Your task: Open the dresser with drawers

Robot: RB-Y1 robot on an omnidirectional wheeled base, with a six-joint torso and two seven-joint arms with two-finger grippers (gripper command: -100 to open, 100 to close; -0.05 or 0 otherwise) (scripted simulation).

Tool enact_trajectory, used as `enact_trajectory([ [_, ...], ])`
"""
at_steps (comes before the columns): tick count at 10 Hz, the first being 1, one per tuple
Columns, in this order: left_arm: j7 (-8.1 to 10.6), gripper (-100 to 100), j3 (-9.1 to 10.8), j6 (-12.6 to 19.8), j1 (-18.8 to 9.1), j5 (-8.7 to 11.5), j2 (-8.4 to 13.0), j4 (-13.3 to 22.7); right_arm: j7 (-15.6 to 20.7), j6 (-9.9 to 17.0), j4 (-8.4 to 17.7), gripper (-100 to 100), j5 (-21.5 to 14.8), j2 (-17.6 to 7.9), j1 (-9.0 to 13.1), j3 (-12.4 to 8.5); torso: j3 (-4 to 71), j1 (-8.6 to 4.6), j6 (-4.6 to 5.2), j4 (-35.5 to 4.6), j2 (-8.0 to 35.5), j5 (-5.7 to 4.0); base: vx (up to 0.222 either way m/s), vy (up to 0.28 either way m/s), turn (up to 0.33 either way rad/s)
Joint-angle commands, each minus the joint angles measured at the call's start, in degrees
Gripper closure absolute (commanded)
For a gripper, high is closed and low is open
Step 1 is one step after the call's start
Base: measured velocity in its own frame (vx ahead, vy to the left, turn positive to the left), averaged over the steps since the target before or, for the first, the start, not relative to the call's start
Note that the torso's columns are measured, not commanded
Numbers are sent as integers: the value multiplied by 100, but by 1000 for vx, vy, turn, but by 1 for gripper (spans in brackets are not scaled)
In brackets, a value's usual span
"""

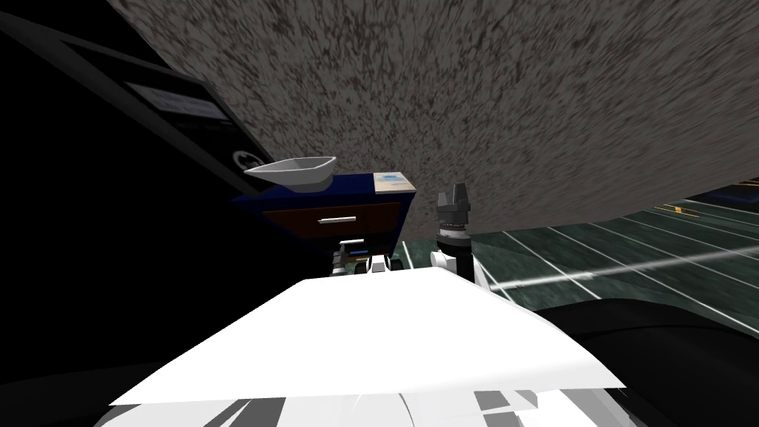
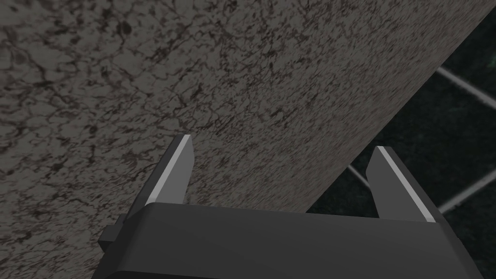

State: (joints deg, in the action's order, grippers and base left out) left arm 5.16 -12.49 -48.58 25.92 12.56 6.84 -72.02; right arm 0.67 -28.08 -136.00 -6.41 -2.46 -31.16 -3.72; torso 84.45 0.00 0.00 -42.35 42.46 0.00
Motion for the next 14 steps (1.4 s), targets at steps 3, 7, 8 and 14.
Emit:
enact_trajectory([
  [3,5,100,-75,12,249,17,98,-291,0,0,0,0,0,0,2,0,-3,1,0,-1,5,0,-155,-15,12],
  [7,8,-100,-3,20,43,5,36,-46,0,-1,-1,0,0,-1,-3,-1,38,2,-1,18,-55,1,114,18,-14],
  [8,-1,-100,15,158,70,32,62,-216,0,-1,-1,0,0,0,-2,-1,4,-5,-1,3,0,-1,76,6,-7],
  [14,11,100,-65,73,268,30,123,-341,0,0,0,0,0,0,1,0,2,-2,-1,2,2,0,-37,-4,7],
])
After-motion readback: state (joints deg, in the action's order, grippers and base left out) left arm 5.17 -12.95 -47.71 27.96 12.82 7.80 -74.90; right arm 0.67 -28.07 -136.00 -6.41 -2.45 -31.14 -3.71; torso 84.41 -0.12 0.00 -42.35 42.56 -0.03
